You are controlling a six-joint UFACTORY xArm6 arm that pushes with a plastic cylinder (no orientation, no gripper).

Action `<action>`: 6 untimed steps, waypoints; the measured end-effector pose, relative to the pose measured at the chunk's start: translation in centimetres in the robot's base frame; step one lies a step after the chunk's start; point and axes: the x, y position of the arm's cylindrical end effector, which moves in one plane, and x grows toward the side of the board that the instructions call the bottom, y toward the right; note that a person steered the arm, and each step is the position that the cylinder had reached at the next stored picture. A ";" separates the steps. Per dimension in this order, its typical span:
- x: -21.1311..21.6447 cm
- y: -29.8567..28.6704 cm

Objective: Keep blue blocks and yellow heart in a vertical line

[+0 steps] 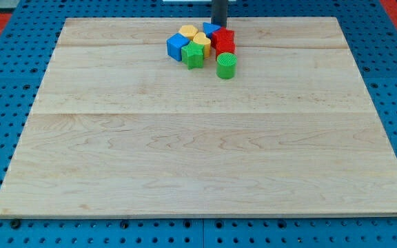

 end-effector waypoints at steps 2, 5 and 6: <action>1.7 -2.4; 7.8 -0.2; 8.1 -2.5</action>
